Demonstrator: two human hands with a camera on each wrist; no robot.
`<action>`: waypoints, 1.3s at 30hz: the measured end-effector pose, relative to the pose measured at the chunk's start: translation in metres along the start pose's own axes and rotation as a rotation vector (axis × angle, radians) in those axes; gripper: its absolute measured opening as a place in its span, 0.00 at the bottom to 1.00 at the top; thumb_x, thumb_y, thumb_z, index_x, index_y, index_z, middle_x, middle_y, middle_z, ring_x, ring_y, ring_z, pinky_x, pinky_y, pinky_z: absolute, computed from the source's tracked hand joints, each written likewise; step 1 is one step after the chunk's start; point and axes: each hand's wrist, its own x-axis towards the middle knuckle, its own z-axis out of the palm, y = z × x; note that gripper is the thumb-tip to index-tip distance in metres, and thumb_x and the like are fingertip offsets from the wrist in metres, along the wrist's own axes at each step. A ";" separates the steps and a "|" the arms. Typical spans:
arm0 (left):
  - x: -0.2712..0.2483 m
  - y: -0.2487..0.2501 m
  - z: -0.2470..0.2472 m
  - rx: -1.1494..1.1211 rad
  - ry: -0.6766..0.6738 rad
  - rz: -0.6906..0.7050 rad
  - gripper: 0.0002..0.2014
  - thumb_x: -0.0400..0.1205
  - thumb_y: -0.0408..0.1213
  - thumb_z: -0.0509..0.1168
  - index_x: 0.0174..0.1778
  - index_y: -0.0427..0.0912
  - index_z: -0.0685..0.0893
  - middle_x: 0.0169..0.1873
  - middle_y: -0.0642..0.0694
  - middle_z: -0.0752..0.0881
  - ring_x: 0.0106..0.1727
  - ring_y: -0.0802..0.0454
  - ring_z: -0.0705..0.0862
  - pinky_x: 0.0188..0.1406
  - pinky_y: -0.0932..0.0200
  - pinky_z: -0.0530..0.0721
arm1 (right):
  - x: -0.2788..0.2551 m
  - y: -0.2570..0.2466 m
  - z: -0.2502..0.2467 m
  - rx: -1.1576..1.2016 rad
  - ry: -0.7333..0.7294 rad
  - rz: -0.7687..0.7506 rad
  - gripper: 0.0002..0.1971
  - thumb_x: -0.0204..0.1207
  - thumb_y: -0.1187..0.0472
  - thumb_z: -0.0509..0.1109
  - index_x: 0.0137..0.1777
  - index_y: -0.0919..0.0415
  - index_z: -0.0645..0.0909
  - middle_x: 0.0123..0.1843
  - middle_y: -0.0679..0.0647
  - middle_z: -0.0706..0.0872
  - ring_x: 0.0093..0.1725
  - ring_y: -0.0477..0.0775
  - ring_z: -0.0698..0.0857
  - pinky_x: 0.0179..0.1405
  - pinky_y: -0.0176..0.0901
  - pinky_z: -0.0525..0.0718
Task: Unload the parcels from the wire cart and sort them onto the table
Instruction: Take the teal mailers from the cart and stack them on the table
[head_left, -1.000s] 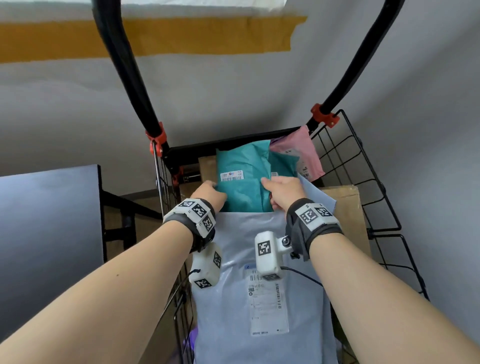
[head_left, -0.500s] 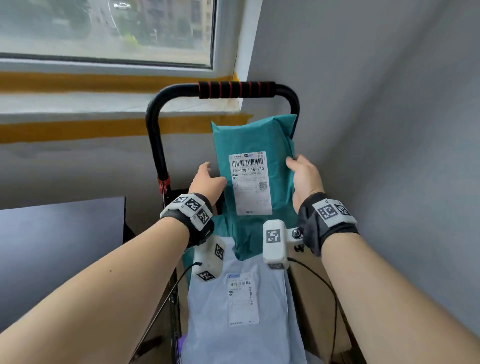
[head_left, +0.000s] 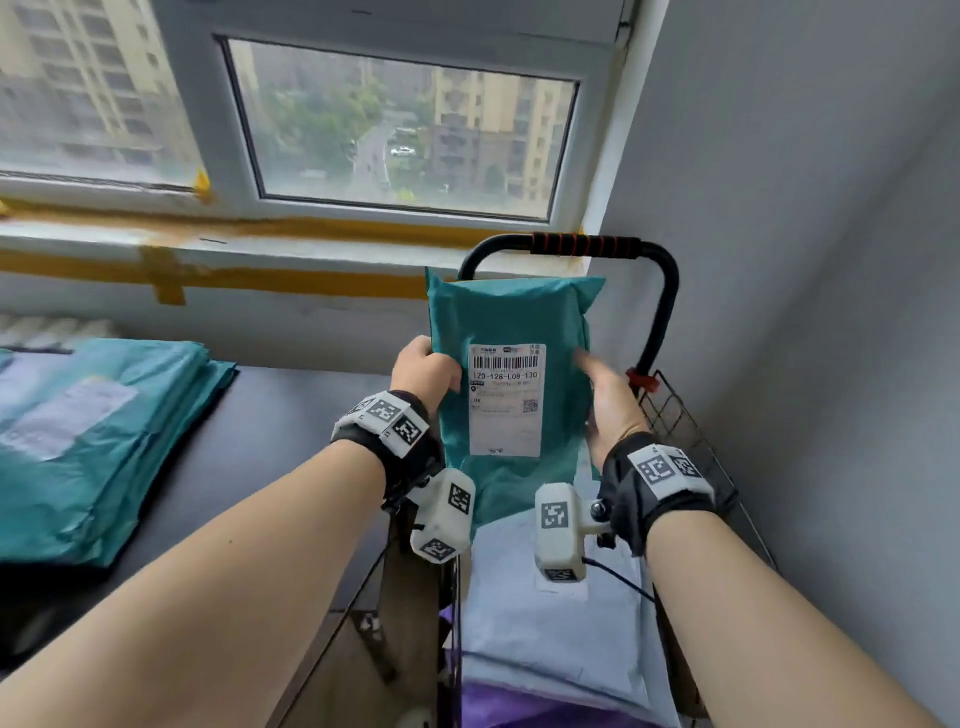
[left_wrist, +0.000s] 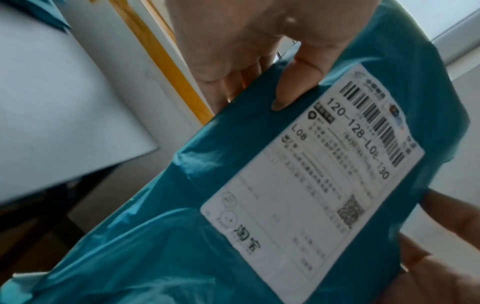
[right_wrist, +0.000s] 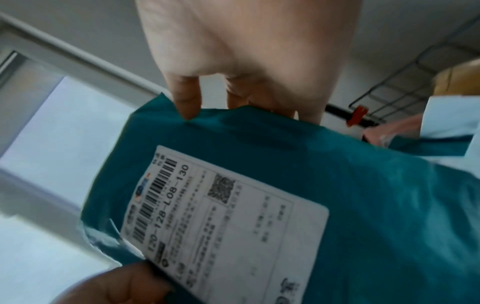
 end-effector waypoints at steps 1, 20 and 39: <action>-0.005 -0.002 -0.016 0.002 0.034 -0.001 0.16 0.50 0.29 0.53 0.33 0.40 0.73 0.33 0.42 0.80 0.42 0.42 0.79 0.42 0.46 0.81 | -0.008 0.004 0.013 -0.012 -0.050 -0.010 0.13 0.76 0.49 0.69 0.52 0.55 0.86 0.52 0.51 0.89 0.53 0.51 0.85 0.54 0.46 0.81; 0.010 -0.060 -0.359 0.100 0.390 -0.034 0.19 0.76 0.33 0.64 0.63 0.42 0.81 0.59 0.41 0.84 0.58 0.45 0.83 0.61 0.50 0.82 | -0.046 0.071 0.358 -0.292 -0.388 -0.066 0.15 0.73 0.75 0.72 0.59 0.71 0.80 0.54 0.64 0.86 0.50 0.62 0.86 0.58 0.58 0.84; 0.135 -0.177 -0.685 0.351 0.295 -0.313 0.16 0.78 0.31 0.66 0.62 0.39 0.83 0.60 0.40 0.85 0.63 0.44 0.82 0.66 0.57 0.76 | 0.004 0.197 0.675 -0.562 -0.150 0.208 0.26 0.72 0.68 0.72 0.70 0.70 0.73 0.69 0.64 0.81 0.65 0.64 0.81 0.69 0.58 0.78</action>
